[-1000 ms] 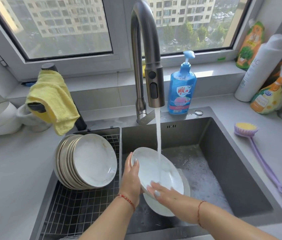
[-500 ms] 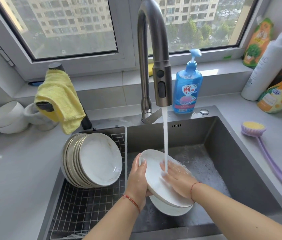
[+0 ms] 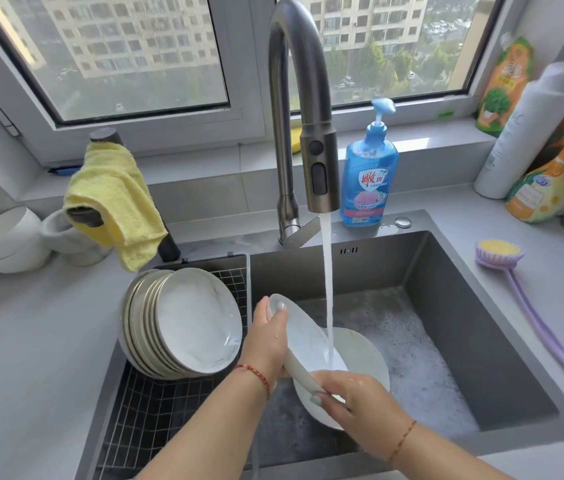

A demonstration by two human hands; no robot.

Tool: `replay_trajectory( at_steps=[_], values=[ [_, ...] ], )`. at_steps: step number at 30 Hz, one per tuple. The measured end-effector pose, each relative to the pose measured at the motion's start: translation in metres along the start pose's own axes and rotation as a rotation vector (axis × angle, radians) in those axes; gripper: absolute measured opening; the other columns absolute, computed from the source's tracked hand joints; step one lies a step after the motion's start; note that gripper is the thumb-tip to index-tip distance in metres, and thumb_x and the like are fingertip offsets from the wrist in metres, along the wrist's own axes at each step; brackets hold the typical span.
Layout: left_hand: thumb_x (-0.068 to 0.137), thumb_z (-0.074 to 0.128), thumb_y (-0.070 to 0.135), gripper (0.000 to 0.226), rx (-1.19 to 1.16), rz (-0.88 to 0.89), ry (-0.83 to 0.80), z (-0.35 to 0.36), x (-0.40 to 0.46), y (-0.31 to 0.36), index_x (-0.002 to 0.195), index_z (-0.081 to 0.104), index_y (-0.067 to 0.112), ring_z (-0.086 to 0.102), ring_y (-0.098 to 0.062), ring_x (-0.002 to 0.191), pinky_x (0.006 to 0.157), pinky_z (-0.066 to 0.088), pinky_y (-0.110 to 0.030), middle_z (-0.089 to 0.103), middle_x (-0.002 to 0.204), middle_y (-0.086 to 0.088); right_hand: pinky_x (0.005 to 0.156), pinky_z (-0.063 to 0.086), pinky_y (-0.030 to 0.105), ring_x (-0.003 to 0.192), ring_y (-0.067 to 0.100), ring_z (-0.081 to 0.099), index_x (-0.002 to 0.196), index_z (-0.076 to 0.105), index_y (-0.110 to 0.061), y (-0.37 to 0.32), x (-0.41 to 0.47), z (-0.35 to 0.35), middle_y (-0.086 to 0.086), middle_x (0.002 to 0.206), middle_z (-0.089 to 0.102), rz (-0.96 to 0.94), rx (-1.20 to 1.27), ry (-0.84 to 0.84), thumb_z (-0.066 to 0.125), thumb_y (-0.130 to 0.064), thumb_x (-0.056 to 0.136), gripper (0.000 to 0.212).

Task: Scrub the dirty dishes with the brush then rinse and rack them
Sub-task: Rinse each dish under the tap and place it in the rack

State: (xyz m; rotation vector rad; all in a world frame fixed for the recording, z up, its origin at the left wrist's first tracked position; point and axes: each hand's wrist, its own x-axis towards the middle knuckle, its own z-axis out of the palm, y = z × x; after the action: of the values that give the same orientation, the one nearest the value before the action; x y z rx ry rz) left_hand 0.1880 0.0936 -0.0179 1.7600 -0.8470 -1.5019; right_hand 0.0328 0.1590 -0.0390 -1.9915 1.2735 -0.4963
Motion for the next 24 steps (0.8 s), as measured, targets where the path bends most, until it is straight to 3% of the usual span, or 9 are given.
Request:
replay_trajectory(
  at_steps=[2, 4, 8, 11, 14, 18, 20, 22, 24],
  values=[
    [0.093, 0.039, 0.058, 0.055, 0.047, 0.018, -0.008, 0.000, -0.001, 0.006, 0.146, 0.026, 0.049, 0.053, -0.032, 0.125, 0.086, 0.055, -0.057, 0.043, 0.146, 0.006, 0.071, 0.040, 0.006, 0.082, -0.006, 0.054, 0.110, 0.068, -0.027, 0.000, 0.002, 0.004, -0.020, 0.088, 0.065, -0.005, 0.040, 0.059, 0.053, -0.030, 0.094, 0.022],
    [0.084, 0.040, 0.071, 0.068, 0.058, 0.033, -0.042, -0.002, -0.003, 0.012, 0.146, 0.030, 0.045, 0.053, -0.030, 0.124, 0.087, 0.056, -0.054, 0.043, 0.145, 0.004, 0.058, 0.036, 0.013, 0.066, 0.003, 0.049, 0.091, 0.069, -0.018, -0.002, 0.003, 0.005, -0.011, 0.067, 0.057, 0.009, 0.076, 0.126, 0.048, -0.040, 0.092, 0.030],
    [0.085, 0.031, 0.081, 0.077, -0.005, -0.038, -0.069, -0.006, -0.010, 0.019, 0.142, 0.039, 0.030, 0.067, -0.032, 0.104, 0.078, 0.061, -0.050, 0.060, 0.127, -0.010, 0.049, 0.025, 0.017, 0.051, 0.006, 0.034, 0.058, 0.042, -0.011, -0.008, 0.010, 0.001, -0.009, 0.050, 0.034, 0.132, 0.239, 0.275, 0.055, -0.034, 0.091, 0.042],
    [0.090, 0.023, 0.076, 0.074, -0.005, -0.075, -0.067, -0.008, -0.016, 0.018, 0.140, 0.043, 0.025, 0.069, -0.032, 0.101, 0.089, 0.057, -0.051, 0.065, 0.121, -0.014, 0.053, 0.029, 0.017, 0.053, 0.005, 0.036, 0.061, 0.049, -0.001, -0.011, 0.018, 0.000, -0.005, 0.055, 0.042, 0.239, 0.373, 0.302, 0.058, -0.032, 0.092, 0.046],
    [0.098, 0.023, 0.065, 0.065, -0.063, -0.064, -0.051, -0.012, -0.023, 0.017, 0.146, 0.036, 0.024, 0.066, -0.033, 0.106, 0.096, 0.053, -0.051, 0.065, 0.122, -0.016, 0.057, 0.038, 0.028, 0.062, 0.011, 0.044, 0.076, 0.057, 0.009, -0.017, 0.021, 0.002, 0.018, 0.070, 0.053, 0.280, 0.446, 0.314, 0.057, -0.036, 0.092, 0.048],
    [0.102, 0.023, 0.056, 0.061, -0.147, -0.005, -0.043, -0.023, -0.032, 0.016, 0.145, 0.040, 0.016, 0.068, -0.026, 0.100, 0.087, 0.057, -0.042, 0.066, 0.114, -0.016, 0.054, 0.038, 0.023, 0.058, 0.007, 0.046, 0.071, 0.063, 0.000, -0.036, 0.023, -0.005, 0.013, 0.068, 0.057, 0.253, 0.425, 0.370, 0.057, -0.023, 0.094, 0.033],
    [0.103, 0.024, 0.054, 0.059, -0.179, 0.043, 0.003, -0.030, -0.034, 0.016, 0.141, 0.044, 0.014, 0.066, -0.022, 0.098, 0.081, 0.057, -0.036, 0.064, 0.111, -0.011, 0.054, 0.041, 0.029, 0.061, 0.016, 0.049, 0.072, 0.064, -0.001, -0.049, 0.024, -0.010, 0.014, 0.071, 0.060, 0.213, 0.374, 0.422, 0.057, -0.026, 0.094, 0.034],
    [0.104, 0.025, 0.052, 0.056, -0.209, 0.097, 0.076, -0.041, -0.034, 0.016, 0.139, 0.046, 0.013, 0.062, -0.025, 0.107, 0.090, 0.054, -0.040, 0.060, 0.117, -0.011, 0.052, 0.042, 0.030, 0.063, 0.022, 0.050, 0.071, 0.063, 0.000, -0.066, 0.028, -0.014, 0.012, 0.067, 0.059, 0.153, 0.344, 0.483, 0.058, -0.030, 0.093, 0.038],
    [0.105, 0.027, 0.047, 0.050, -0.244, 0.158, 0.164, -0.055, -0.034, 0.016, 0.132, 0.050, 0.012, 0.059, -0.025, 0.112, 0.097, 0.051, -0.044, 0.059, 0.120, -0.012, 0.047, 0.035, 0.020, 0.056, 0.015, 0.044, 0.064, 0.058, 0.001, -0.084, 0.032, -0.019, 0.010, 0.060, 0.052, 0.092, 0.377, 0.536, 0.058, -0.035, 0.091, 0.044]
  ],
)
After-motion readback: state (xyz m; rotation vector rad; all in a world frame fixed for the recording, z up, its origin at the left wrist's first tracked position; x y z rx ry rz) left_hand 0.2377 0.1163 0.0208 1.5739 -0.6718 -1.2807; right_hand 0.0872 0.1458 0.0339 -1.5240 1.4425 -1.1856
